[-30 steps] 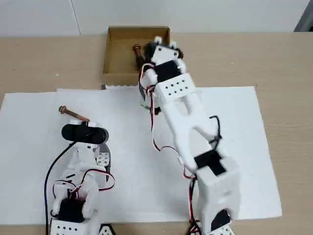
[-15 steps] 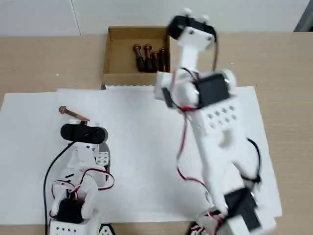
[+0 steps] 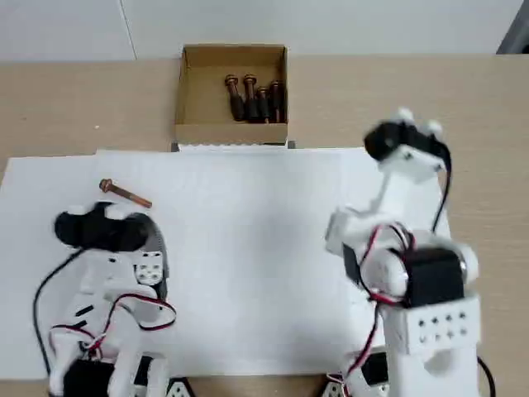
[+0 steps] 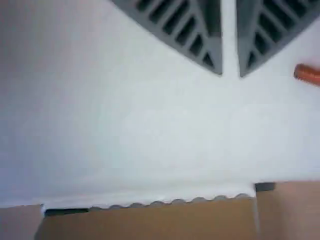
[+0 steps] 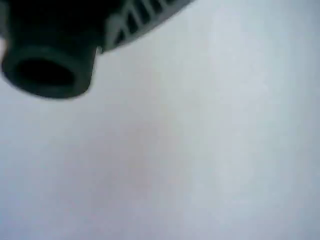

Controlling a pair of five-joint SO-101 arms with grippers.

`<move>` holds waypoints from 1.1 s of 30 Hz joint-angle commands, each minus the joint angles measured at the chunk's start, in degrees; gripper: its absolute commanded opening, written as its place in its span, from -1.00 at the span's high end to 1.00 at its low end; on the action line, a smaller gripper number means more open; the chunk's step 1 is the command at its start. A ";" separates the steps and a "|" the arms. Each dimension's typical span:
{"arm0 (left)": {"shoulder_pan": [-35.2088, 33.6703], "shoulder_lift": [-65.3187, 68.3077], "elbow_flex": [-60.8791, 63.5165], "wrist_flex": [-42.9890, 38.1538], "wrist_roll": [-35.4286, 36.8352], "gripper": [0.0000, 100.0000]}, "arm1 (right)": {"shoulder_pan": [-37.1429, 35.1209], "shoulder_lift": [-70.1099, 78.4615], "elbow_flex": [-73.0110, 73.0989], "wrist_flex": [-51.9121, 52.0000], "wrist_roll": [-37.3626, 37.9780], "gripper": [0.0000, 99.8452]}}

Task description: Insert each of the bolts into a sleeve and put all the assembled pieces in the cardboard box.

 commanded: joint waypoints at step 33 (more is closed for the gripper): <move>-13.54 88.70 -54.46 8.26 34.81 0.98 | 3.65 -43.03 32.97 -9.01 0.79 0.99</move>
